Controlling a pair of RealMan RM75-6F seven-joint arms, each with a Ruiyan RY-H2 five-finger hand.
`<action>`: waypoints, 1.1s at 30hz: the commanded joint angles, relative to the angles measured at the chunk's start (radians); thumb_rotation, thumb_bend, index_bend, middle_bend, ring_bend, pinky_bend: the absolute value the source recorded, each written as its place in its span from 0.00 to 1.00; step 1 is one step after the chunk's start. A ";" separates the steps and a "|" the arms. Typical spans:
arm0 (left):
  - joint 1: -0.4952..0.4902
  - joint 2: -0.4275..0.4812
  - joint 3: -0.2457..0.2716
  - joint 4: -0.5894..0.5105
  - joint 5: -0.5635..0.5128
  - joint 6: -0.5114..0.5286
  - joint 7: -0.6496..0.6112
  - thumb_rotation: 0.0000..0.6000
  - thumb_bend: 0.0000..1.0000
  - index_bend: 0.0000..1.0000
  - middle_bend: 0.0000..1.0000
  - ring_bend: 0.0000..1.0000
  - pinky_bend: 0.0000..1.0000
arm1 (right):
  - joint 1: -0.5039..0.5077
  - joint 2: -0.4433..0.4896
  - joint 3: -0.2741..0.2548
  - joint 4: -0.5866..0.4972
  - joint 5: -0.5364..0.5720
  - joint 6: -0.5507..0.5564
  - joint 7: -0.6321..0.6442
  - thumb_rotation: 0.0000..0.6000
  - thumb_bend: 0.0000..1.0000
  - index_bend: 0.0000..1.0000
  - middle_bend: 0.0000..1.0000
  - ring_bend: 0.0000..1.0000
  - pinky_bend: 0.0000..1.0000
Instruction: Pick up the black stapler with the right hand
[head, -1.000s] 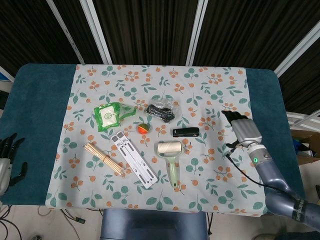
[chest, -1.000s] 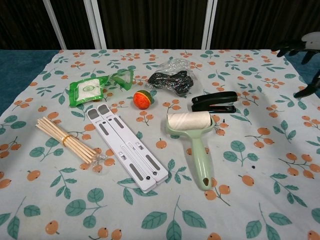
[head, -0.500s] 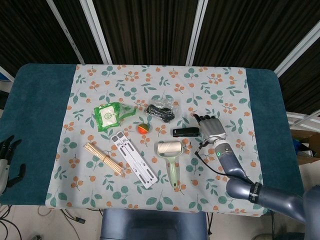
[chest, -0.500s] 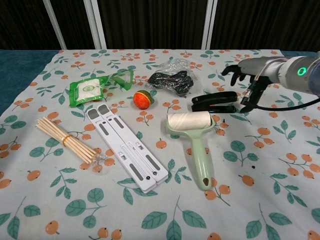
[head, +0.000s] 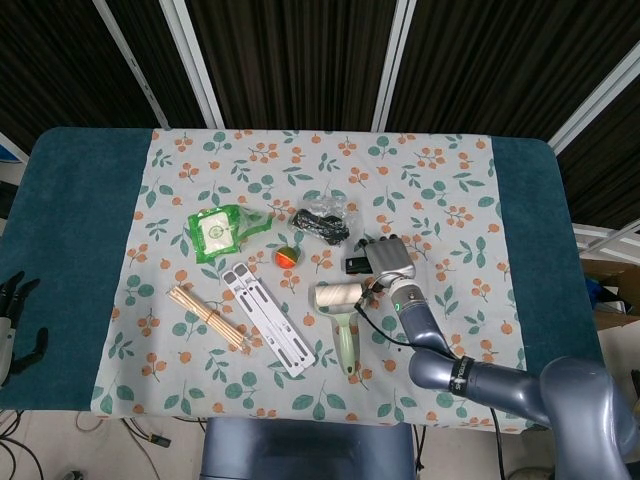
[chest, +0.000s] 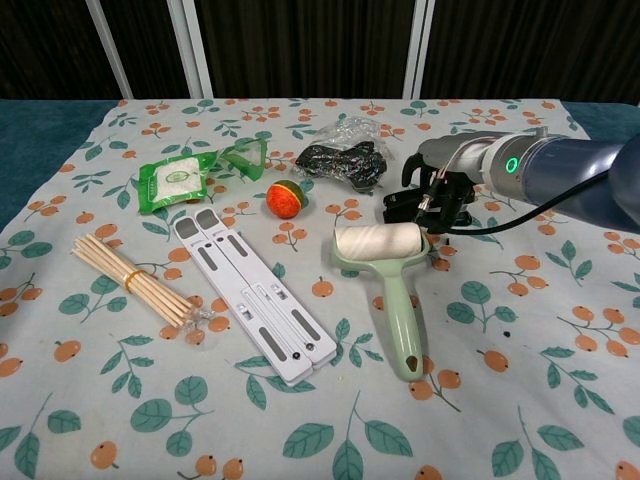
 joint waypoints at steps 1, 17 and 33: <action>0.001 0.000 0.000 -0.002 -0.002 0.000 0.000 1.00 0.48 0.10 0.00 0.00 0.01 | 0.015 -0.015 0.005 0.018 0.014 -0.004 -0.006 1.00 0.30 0.28 0.36 0.30 0.21; 0.003 0.000 -0.006 -0.006 -0.014 0.003 -0.004 1.00 0.49 0.10 0.00 0.00 0.01 | 0.053 -0.059 0.004 0.097 0.027 -0.021 -0.012 1.00 0.32 0.37 0.42 0.35 0.21; 0.006 0.006 -0.010 -0.017 -0.030 -0.005 -0.017 1.00 0.49 0.10 0.00 0.00 0.01 | 0.016 -0.093 -0.004 0.159 -0.108 -0.047 0.114 1.00 0.40 0.55 0.57 0.45 0.24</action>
